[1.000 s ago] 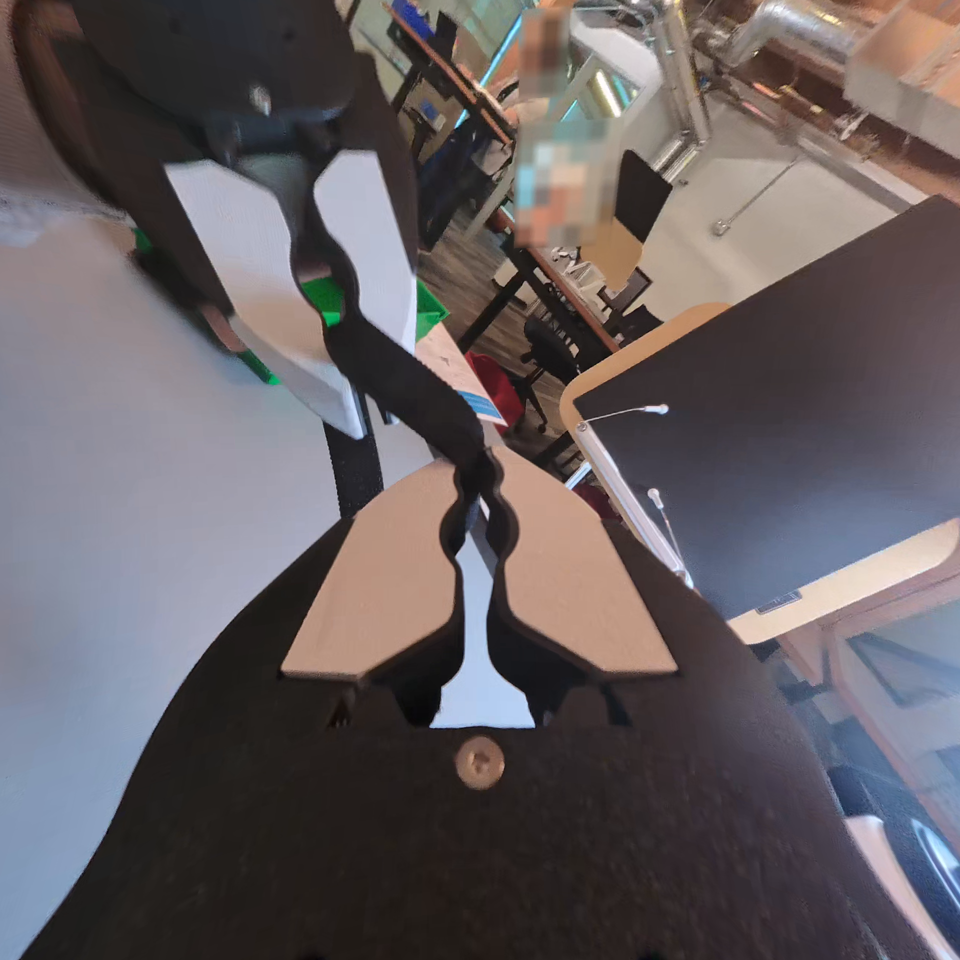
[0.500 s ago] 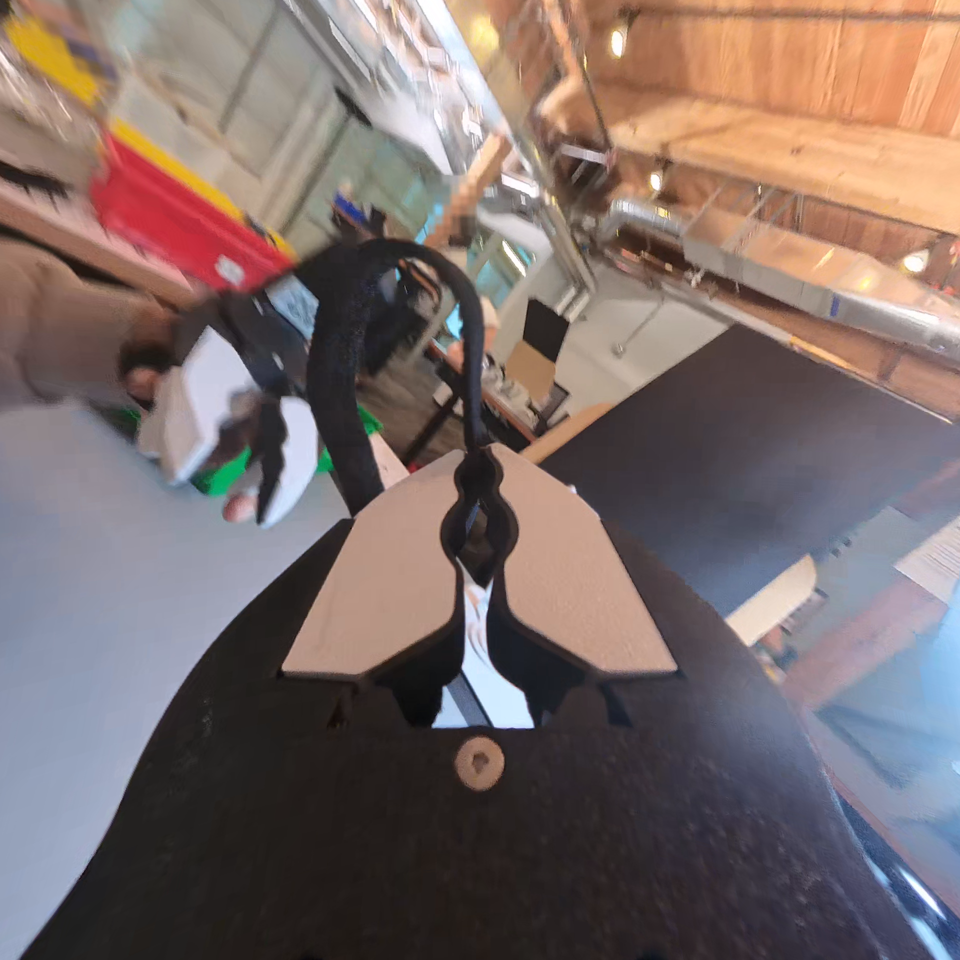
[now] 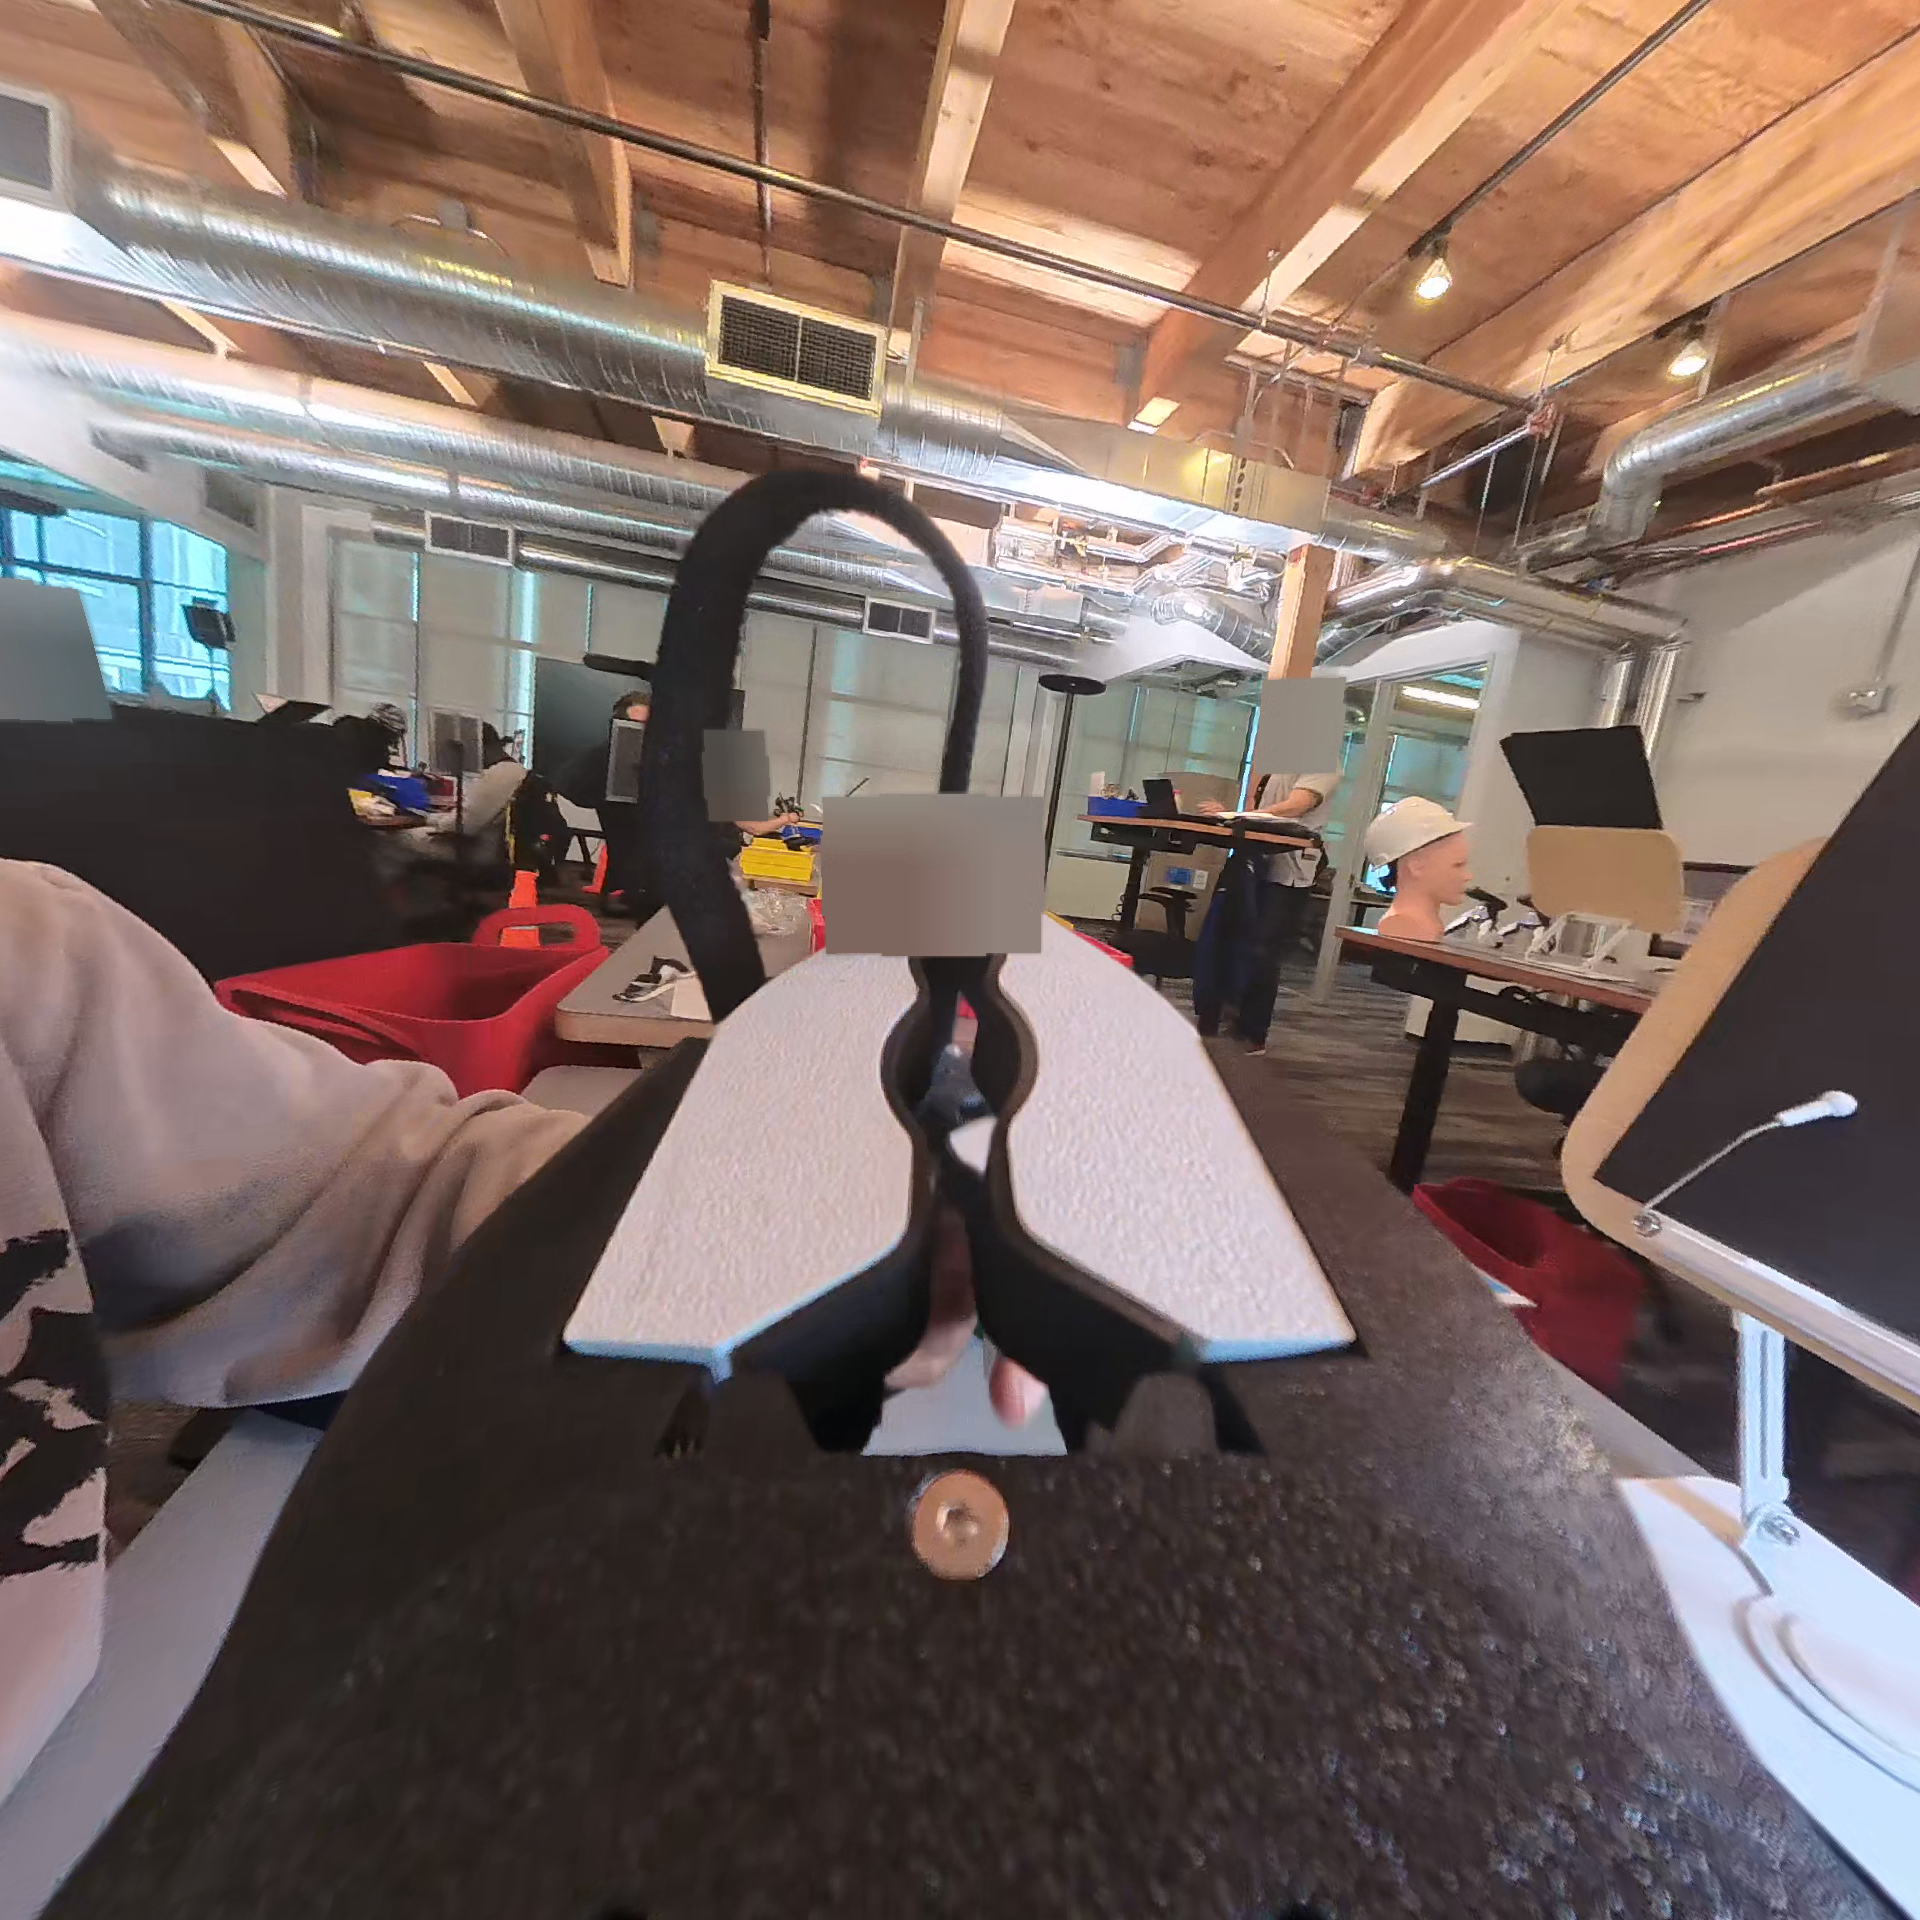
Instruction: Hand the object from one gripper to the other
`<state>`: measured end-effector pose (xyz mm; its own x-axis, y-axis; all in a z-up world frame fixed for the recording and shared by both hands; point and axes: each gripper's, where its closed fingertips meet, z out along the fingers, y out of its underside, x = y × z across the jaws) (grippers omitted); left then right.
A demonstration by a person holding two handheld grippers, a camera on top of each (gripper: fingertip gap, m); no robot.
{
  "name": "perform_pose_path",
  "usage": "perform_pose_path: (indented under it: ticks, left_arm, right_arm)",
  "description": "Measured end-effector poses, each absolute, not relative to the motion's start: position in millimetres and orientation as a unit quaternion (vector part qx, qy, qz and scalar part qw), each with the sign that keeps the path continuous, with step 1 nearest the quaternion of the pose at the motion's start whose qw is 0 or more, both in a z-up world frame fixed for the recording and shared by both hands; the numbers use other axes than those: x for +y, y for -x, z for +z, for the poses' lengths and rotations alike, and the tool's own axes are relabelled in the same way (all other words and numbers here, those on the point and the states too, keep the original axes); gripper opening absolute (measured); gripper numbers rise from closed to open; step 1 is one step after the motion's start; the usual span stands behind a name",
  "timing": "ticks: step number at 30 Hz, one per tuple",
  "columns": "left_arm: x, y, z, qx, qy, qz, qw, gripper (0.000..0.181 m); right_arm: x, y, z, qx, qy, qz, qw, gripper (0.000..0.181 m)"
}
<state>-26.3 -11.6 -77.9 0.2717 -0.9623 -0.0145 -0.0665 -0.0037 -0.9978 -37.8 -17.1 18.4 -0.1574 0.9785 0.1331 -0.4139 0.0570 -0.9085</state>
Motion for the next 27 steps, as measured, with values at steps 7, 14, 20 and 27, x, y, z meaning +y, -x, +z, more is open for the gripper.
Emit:
perform_pose_path:
  ticks: [7, 14, 20, 27]
  left_arm:
    - [-29.7, 31.5, -46.6, 0.498, 0.532, -0.29, 0.621, 0.036]
    - [-23.6, 19.8, -72.7, 0.548, 0.539, -0.186, 0.612, 0.029]
    - [-21.2, 30.0, -58.7, 0.506, 0.545, -0.252, 0.619, 0.028]
    - [-23.3, 33.6, -50.1, 0.476, 0.533, -0.322, 0.621, 0.028]
  right_arm:
    - [-7.9, 44.8, 8.7, -0.443, 0.349, 0.632, 0.531, 0.001]
    - [-5.1, 64.4, -15.5, -0.449, 0.407, 0.639, 0.475, 0.002]
    - [3.8, 63.3, -18.0, -0.438, 0.418, 0.643, 0.47, 0.001]
    - [9.9, 67.2, -26.4, -0.437, 0.437, 0.636, 0.462, 0.002]
